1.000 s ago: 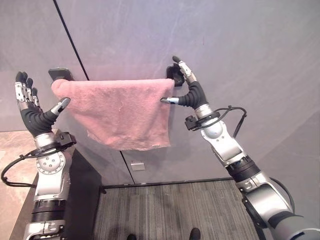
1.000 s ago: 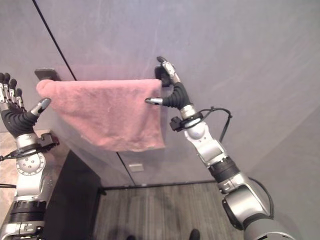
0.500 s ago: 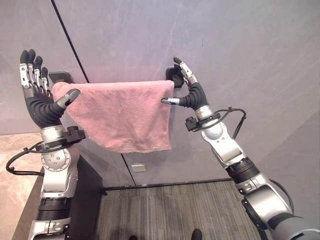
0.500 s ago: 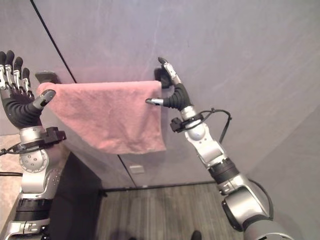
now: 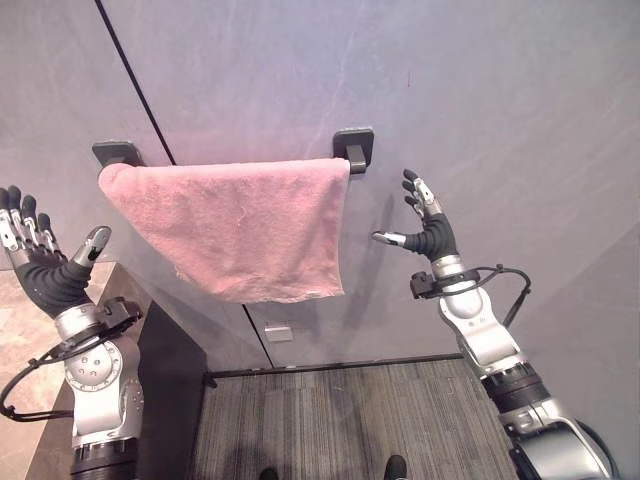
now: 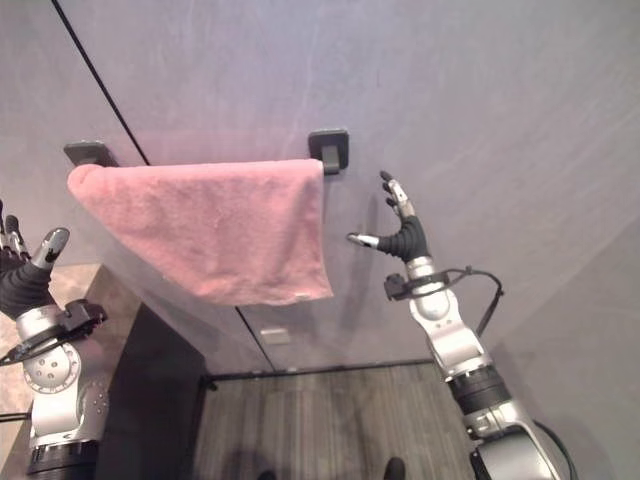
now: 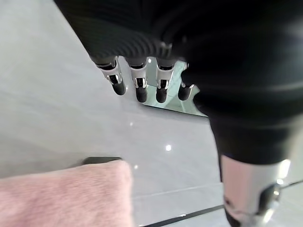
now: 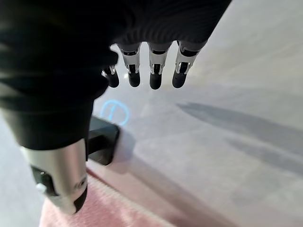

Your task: Put brush and paste in cup on sink, flatten towel.

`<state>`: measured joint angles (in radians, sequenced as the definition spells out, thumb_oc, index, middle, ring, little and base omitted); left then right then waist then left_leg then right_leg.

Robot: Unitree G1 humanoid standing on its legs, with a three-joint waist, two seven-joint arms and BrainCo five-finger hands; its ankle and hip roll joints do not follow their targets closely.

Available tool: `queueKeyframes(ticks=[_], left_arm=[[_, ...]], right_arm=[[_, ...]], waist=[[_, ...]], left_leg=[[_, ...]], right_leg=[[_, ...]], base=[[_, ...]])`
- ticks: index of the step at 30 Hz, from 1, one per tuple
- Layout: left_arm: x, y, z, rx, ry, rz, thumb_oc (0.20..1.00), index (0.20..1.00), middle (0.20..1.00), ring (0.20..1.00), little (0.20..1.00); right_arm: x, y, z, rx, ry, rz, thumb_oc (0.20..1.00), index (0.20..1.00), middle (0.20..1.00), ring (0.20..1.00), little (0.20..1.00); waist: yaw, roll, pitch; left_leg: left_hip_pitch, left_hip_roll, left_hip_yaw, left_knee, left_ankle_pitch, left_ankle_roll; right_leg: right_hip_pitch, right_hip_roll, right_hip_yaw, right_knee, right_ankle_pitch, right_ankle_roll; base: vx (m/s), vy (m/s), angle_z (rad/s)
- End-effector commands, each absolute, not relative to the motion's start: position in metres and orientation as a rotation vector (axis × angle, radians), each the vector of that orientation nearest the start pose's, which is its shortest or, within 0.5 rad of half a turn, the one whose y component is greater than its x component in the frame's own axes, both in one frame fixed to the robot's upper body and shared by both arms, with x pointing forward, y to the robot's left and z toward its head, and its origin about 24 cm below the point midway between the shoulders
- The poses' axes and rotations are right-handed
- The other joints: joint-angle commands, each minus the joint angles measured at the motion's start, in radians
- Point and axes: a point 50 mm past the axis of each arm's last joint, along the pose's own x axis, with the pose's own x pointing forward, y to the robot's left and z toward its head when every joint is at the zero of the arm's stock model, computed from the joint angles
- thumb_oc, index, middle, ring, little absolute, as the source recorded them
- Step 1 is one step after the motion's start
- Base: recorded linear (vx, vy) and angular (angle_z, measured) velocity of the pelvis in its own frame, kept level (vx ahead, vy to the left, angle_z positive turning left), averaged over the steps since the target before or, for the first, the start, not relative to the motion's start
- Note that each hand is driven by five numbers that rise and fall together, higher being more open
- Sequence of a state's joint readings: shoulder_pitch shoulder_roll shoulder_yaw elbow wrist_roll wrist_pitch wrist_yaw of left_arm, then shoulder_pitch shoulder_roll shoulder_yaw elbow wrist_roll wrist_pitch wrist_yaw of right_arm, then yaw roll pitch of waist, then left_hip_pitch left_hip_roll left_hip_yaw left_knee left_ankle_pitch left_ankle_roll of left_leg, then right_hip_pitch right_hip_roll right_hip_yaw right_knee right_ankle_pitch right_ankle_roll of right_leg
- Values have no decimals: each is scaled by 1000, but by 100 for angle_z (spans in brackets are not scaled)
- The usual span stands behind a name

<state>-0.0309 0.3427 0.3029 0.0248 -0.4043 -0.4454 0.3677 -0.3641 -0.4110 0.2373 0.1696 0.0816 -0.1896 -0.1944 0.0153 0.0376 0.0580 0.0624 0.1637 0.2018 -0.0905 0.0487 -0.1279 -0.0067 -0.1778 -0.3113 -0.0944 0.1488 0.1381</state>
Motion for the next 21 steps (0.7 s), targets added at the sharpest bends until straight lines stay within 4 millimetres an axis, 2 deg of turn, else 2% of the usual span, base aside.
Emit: queueKeyframes(ticks=[1,5,10,11,14,16,21], left_arm=[[227,308,120,-99,-553,637,1000,1000,1000,1000,1000],[225,305,95,-61,-435,649,1000,1000,1000,1000,1000],[216,303,48,-95,-234,686,1000,1000,1000,1000,1000],[216,303,48,-96,-234,685,1000,1000,1000,1000,1000],[212,296,15,-131,-82,664,1000,1000,1000,1000,1000],[207,290,-13,-137,63,646,1000,1000,1000,1000,1000],[189,277,-59,-164,298,627,1000,1000,1000,1000,1000]], right_arm=[[314,-169,129,-270,-407,17,1000,1000,1000,1000,1000],[309,-181,103,-357,-314,-17,1000,1000,1000,1000,1000],[299,-192,66,-354,-164,-38,1000,1000,1000,1000,1000],[299,-192,65,-354,-164,-38,1000,1000,1000,1000,1000],[292,-200,39,-365,-46,-49,1000,1000,1000,1000,1000],[286,-206,19,-368,45,-71,1000,1000,1000,1000,1000],[273,-213,-17,-390,213,-77,1000,1000,1000,1000,1000]], waist=[[-8,-50,-18],[-12,-48,-12],[-17,-47,-6],[-17,-47,-7],[-20,-44,-1],[-27,-41,4],[-39,-40,10]], left_leg=[[-14,-40,-29,3,3,23],[-16,-37,-31,3,7,21],[-23,-34,-31,3,12,19],[-23,-34,-31,3,12,19],[-28,-33,-33,3,15,18],[-30,-34,-33,3,16,18],[-27,-35,-33,3,16,20]], right_leg=[[92,-97,-1,7,-33,67],[94,-96,-2,7,-33,66],[87,-93,-1,7,-30,67],[87,-93,-1,7,-30,67],[82,-93,-3,7,-26,68],[79,-93,-2,7,-24,68],[85,-90,0,7,-24,68]], base=[[-26,-3,-3],[-8,-2,0],[-6,-1,0],[0,0,0],[-27,-1,0],[-18,2,0],[0,0,0]])
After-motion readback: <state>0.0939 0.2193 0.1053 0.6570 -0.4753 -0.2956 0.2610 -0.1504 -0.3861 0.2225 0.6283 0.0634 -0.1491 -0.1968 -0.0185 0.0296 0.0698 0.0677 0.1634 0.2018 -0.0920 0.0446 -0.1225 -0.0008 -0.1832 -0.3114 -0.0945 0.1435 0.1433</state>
